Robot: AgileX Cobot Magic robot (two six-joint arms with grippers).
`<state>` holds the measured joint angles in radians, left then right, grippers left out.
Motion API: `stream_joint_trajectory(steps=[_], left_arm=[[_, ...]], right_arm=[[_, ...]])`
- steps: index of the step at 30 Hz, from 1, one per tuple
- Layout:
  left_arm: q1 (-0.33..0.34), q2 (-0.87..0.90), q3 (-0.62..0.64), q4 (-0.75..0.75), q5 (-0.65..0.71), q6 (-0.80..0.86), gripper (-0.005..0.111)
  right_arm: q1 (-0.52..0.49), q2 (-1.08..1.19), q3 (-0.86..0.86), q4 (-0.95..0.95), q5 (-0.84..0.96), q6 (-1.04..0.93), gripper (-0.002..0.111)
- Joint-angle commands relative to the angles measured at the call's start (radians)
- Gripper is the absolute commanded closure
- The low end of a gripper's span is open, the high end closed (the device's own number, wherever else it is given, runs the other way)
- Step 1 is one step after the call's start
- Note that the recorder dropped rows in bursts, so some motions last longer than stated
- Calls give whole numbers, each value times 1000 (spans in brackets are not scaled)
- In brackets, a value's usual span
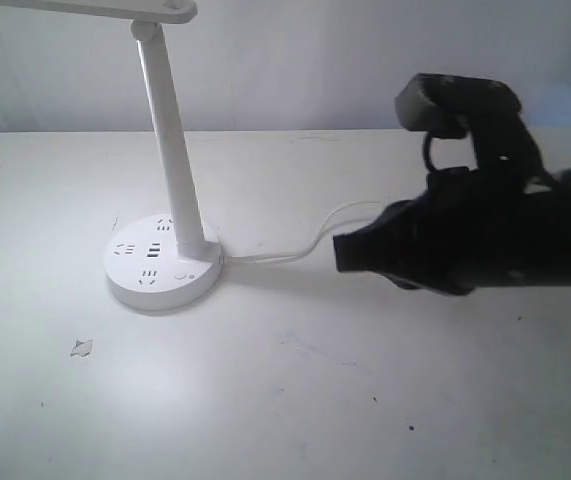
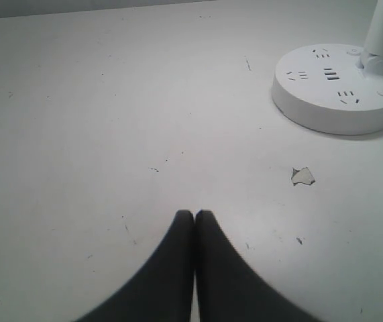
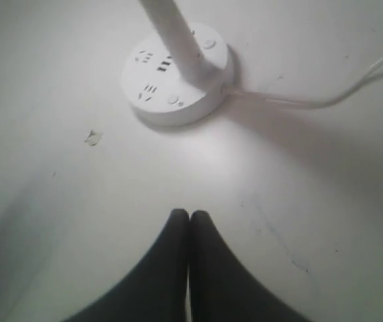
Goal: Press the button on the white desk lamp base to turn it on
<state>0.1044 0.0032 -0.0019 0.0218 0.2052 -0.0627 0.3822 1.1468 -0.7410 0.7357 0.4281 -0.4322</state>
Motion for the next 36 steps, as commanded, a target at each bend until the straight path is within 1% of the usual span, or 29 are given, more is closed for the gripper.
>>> stream_joint_trajectory(steps=[1, 4, 5, 6, 7, 9, 10, 11, 14, 16, 18, 20, 22, 23, 25, 26, 27, 28, 29, 30, 31, 34, 36], left_arm=[[-8, -3, 2, 0, -4, 0, 107], [-8, -3, 2, 0, -4, 0, 107], [-8, -3, 2, 0, -4, 0, 107], [-8, -3, 2, 0, -4, 0, 107], [-8, -3, 2, 0, -4, 0, 107], [-8, -3, 2, 0, -4, 0, 107], [-8, -3, 2, 0, -4, 0, 107], [-8, -3, 2, 0, -4, 0, 107], [-8, -3, 2, 0, -4, 0, 107], [-8, -3, 2, 0, -4, 0, 107], [-8, -3, 2, 0, -4, 0, 107], [-8, -3, 2, 0, -4, 0, 107], [-8, -3, 2, 0, -4, 0, 107], [-8, -3, 2, 0, -4, 0, 107], [-8, -3, 2, 0, -4, 0, 107], [-8, -3, 2, 0, -4, 0, 107], [-8, -3, 2, 0, -4, 0, 107], [-8, -3, 2, 0, -4, 0, 107], [-8, -3, 2, 0, -4, 0, 107], [-8, -3, 2, 0, -4, 0, 107], [-8, -3, 2, 0, -4, 0, 107], [-8, -3, 2, 0, -4, 0, 107], [-8, -3, 2, 0, -4, 0, 107]], right_arm=[[-4, -181, 64, -33, 156, -31, 108], [-4, -293, 68, -107, 278, -34, 108], [-4, -352, 68, -164, 318, -34, 108], [-4, -385, 68, -193, 328, -35, 108], [-4, -451, 68, -279, 337, -38, 108], [-4, -537, 68, -353, 340, -38, 108], [-4, -563, 68, -359, 340, -38, 108], [-4, -617, 68, -416, 347, -35, 108], [-4, -693, 68, -456, 338, -25, 108], [-4, -703, 70, -461, 311, 1, 108], [-4, -703, 106, -461, 231, 35, 108], [-4, -703, 193, -461, 86, 37, 108], [-4, -703, 309, -461, -94, 37, 108], [-4, -706, 354, -461, -148, 37, 108], [-4, -774, 528, -431, -403, 46, 108], [-6, -811, 570, -412, -452, 52, 108], [-26, -891, 639, -386, -523, 88, 108], [-49, -938, 671, -367, -545, 111, 108], [-126, -1024, 719, -367, -557, 178, 108], [-176, -1061, 735, -367, -557, 216, 108], [-271, -1116, 741, -367, -557, 273, 108], [-378, -1147, 741, -369, -530, 307, 108], [-410, -1147, 741, -374, -517, 303, 108]])
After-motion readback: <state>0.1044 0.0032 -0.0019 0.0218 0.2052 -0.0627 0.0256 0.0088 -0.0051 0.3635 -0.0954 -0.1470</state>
